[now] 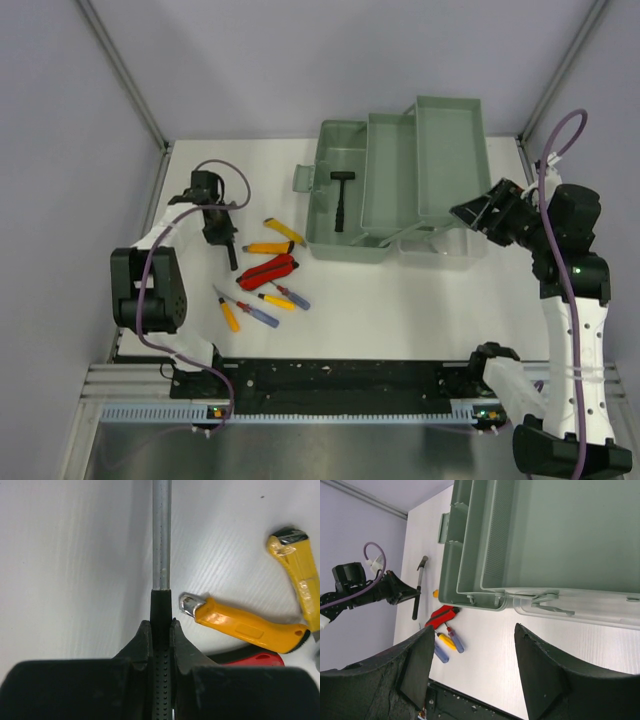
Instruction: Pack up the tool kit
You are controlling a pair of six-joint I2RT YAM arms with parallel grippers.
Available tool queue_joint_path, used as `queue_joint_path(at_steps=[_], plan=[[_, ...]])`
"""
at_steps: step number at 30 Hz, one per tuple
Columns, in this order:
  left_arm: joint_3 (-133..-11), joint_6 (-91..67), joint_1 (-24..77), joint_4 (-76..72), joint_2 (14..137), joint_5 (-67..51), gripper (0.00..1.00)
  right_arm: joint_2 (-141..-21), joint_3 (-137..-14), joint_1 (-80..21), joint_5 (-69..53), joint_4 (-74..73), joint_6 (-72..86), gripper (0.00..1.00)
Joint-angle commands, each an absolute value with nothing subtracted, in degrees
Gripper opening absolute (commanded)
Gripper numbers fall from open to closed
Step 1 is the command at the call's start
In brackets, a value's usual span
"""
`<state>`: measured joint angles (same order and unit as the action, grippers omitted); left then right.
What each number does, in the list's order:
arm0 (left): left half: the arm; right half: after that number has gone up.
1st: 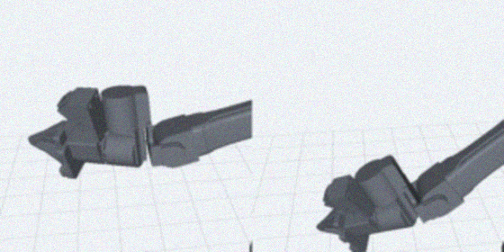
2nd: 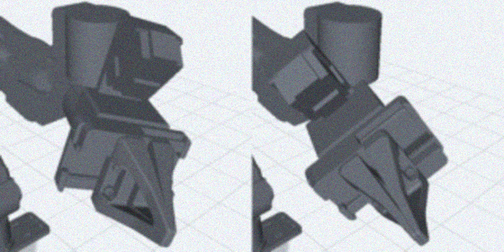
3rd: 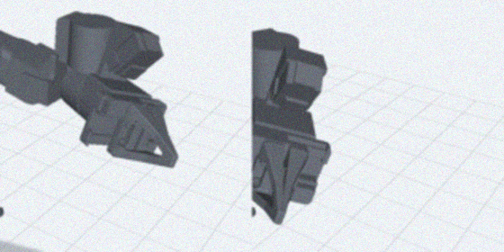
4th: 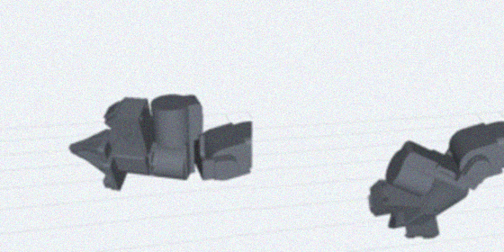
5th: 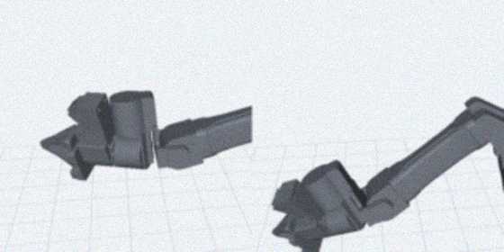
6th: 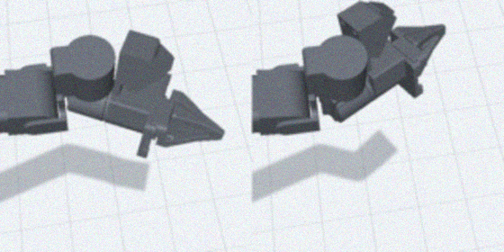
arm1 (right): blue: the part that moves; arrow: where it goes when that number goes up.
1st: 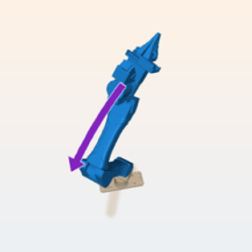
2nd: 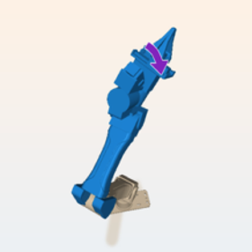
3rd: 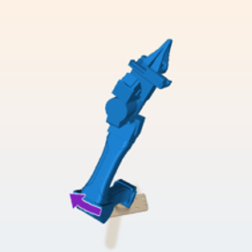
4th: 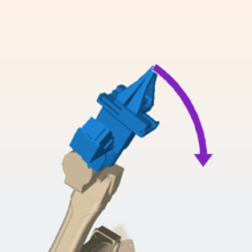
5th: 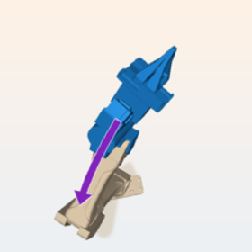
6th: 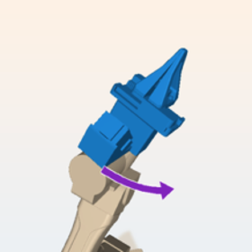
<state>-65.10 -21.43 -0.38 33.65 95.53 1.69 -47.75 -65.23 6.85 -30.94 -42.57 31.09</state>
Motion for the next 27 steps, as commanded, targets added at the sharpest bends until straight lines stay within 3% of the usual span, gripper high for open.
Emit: queue_joint_path(at_steps=[1, 9, 14, 27], plan=[[-68.7, -21.9, 1.8, 32.0, 88.8, -2.9, 0.00, -46.9, -65.5, 6.2, -30.5, -40.1, 31.0, 0.64], [-72.6, -23.2, 6.1, 30.6, 82.4, -9.7, 0.00, -47.2, -65.8, 6.2, -30.3, -40.1, 30.9, 0.64], [-75.7, -22.0, 14.0, 24.4, 80.8, -10.7, 0.00, -47.1, -65.9, 6.2, -30.5, -40.1, 31.0, 0.64], [-84.7, -32.9, 25.9, 9.3, 97.7, -10.7, 0.00, -45.8, -65.0, 6.2, -32.1, -40.0, 32.8, 0.64]])
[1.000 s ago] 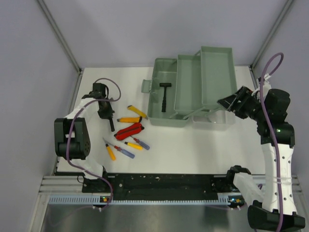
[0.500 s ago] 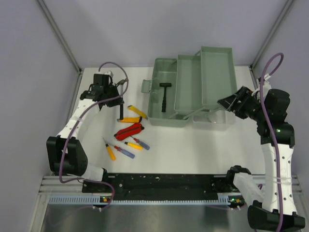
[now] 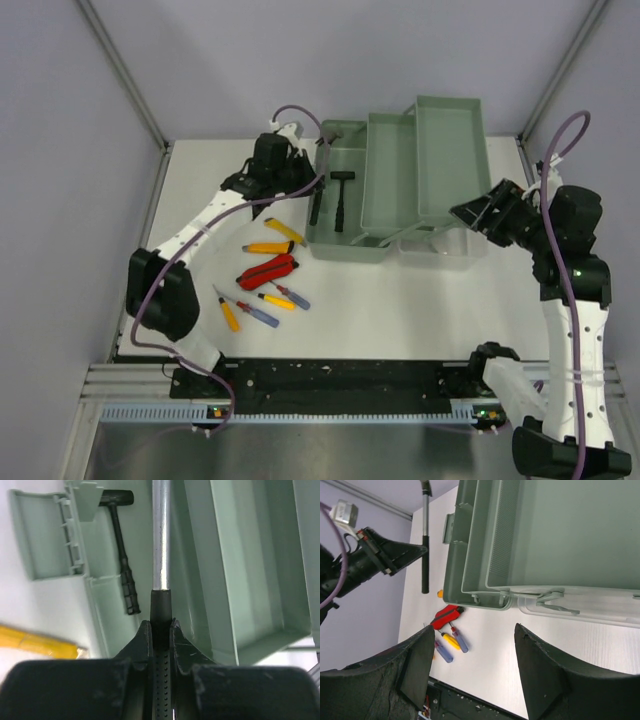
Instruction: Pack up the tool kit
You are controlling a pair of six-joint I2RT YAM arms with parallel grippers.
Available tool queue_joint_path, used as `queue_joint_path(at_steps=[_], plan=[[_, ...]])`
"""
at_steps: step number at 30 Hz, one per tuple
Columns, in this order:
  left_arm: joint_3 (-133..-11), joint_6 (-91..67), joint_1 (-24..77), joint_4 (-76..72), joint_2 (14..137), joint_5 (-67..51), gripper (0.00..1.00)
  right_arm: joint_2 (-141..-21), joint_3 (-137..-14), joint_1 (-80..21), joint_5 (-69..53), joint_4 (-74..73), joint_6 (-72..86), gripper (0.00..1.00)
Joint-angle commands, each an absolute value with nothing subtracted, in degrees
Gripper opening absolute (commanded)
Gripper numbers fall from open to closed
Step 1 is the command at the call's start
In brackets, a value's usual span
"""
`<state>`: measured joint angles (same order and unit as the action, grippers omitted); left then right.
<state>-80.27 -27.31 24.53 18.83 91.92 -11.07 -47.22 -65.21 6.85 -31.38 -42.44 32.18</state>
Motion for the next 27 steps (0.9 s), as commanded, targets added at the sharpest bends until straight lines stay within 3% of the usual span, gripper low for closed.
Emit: queue_joint_path(at_steps=[1, 19, 27], plan=[[-85.9, -33.5, 26.4, 8.7, 99.8, -11.1, 0.00, -45.5, -65.0, 6.2, -32.1, -40.0, 32.9, 0.64], [-94.9, -37.8, 30.9, 4.8, 116.4, -2.8, 0.00, -45.2, -63.8, 6.2, -32.0, -40.0, 32.9, 0.64], [-101.7, -39.2, 31.7, 4.4, 124.2, -4.4, 0.00, -44.6, -64.0, 6.2, -32.4, -40.1, 33.4, 0.64]])
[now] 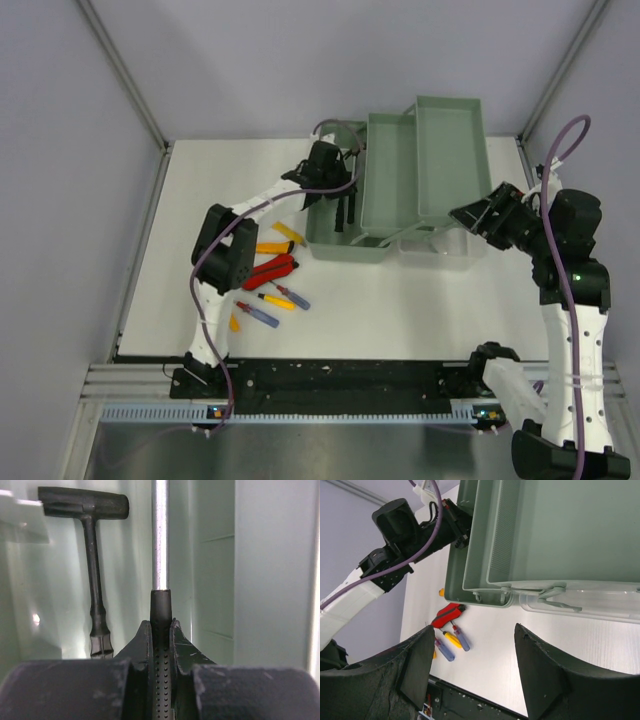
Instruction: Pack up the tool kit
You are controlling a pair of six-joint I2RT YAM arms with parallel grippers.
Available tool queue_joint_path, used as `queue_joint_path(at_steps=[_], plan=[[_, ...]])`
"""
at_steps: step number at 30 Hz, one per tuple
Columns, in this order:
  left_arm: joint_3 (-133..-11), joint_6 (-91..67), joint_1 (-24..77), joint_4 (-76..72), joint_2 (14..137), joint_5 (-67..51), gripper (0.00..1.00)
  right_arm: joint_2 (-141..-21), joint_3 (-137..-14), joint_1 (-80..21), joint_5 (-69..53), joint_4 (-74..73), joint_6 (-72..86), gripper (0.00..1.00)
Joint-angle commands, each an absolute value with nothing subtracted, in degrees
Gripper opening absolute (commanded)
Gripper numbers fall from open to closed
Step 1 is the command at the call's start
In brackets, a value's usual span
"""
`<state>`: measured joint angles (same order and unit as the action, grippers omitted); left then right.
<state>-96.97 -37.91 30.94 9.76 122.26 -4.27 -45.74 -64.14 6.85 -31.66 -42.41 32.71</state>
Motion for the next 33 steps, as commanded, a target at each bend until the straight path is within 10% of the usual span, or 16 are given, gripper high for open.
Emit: queue_joint_path(at_steps=[1, 8, 15, 20, 33], plan=[[-101.9, -39.6, 31.7, 4.2, 124.8, -4.3, 0.00, -44.6, -64.2, 6.2, -32.5, -40.1, 33.4, 0.64], [-103.4, -43.2, 31.8, 4.5, 128.2, -5.4, 0.00, -44.8, -65.7, 6.2, -32.4, -40.1, 33.6, 0.64], [-104.1, -43.5, 31.9, 6.9, 128.9, -5.1, 0.35, -44.6, -65.3, 6.2, -32.4, -40.2, 33.7, 0.64], [-102.4, -43.8, 31.8, 7.4, 124.2, -5.4, 0.42, -44.5, -65.0, 6.2, -32.0, -40.1, 33.5, 0.64], [-102.0, -37.3, 32.4, 20.5, 111.1, 10.3, 0.08, -43.5, -64.5, 6.2, -30.8, -40.3, 32.8, 0.64]])
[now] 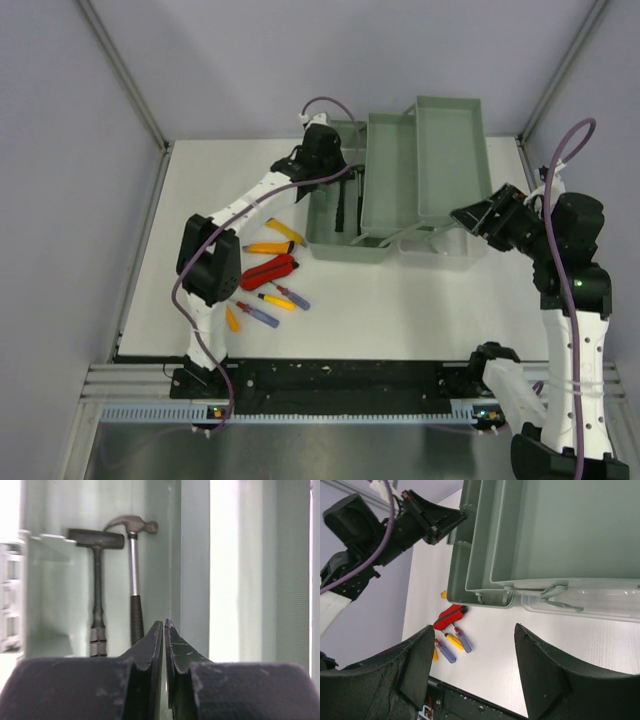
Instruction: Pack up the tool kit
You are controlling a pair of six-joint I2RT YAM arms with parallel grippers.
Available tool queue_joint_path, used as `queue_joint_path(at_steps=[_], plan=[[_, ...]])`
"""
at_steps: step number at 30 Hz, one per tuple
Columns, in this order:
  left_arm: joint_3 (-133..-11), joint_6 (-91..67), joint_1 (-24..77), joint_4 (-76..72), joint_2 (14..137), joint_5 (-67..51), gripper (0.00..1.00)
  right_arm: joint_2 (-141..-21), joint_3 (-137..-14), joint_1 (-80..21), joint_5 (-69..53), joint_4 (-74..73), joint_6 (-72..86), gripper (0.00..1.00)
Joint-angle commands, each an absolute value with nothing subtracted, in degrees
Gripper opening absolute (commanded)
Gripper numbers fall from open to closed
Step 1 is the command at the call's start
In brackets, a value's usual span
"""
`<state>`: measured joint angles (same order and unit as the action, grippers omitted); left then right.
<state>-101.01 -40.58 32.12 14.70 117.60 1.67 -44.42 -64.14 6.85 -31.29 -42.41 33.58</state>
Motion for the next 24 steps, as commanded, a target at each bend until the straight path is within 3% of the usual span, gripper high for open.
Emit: queue_joint_path(at_steps=[1, 4, 15, 20, 22, 24], plan=[[-101.6, -36.9, 32.4, 21.9, 109.9, 12.1, 0.11, -43.4, -64.3, 6.2, -30.8, -40.3, 32.9, 0.64], [-97.1, -35.3, 32.4, 23.2, 104.2, 15.0, 0.28, -43.3, -64.3, 6.2, -30.7, -40.3, 32.9, 0.64], [-72.1, -33.0, 32.3, 35.6, 78.7, 21.2, 0.65, -44.6, -67.1, 5.7, -25.0, -45.9, 25.3, 0.64], [-60.4, -33.7, 30.8, 36.8, 66.7, 21.0, 0.78, -47.5, -72.1, 0.4, -26.1, -45.8, 20.8, 0.68], [-57.7, -33.1, 30.3, 37.4, 63.0, 21.6, 0.93, -48.3, -74.0, -5.4, -25.8, -44.8, 19.7, 0.69], [-55.6, -32.3, 29.8, 38.2, 60.1, 22.1, 0.98, -49.0, -75.1, -9.6, -25.5, -42.6, 19.1, 0.71]])
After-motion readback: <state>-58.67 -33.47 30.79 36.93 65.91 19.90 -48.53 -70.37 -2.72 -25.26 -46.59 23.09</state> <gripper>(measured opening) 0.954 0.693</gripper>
